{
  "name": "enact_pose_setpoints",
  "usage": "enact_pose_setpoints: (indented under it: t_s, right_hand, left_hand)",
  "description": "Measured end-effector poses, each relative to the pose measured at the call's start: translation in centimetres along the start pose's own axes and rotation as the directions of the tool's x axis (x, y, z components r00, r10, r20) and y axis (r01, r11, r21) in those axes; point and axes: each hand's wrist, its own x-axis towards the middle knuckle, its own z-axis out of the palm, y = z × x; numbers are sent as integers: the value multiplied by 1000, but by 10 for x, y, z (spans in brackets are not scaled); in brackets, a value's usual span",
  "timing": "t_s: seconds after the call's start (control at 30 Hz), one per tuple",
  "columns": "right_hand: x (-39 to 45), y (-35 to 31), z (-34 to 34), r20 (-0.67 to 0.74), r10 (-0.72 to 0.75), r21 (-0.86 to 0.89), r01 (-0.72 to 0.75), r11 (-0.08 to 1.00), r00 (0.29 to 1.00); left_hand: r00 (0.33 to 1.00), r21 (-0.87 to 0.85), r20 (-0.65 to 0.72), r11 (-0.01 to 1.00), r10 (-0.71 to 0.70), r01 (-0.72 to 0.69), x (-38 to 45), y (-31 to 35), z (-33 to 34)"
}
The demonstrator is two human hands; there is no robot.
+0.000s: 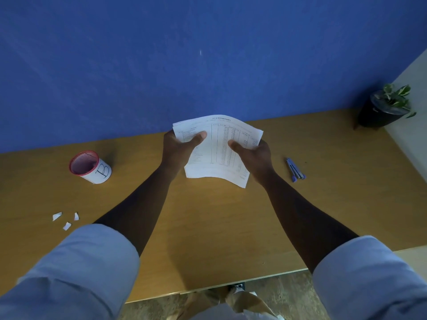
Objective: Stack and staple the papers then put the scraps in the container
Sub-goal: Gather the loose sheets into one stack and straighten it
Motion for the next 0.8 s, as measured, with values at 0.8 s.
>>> enact_pose_setpoints:
  t_s: [0.8]
  right_hand:
    - [-5, -22, 5, 4, -117, 45, 116, 992, 993]
  left_hand:
    - [996, -163, -11, 983, -93, 90, 13, -2, 2]
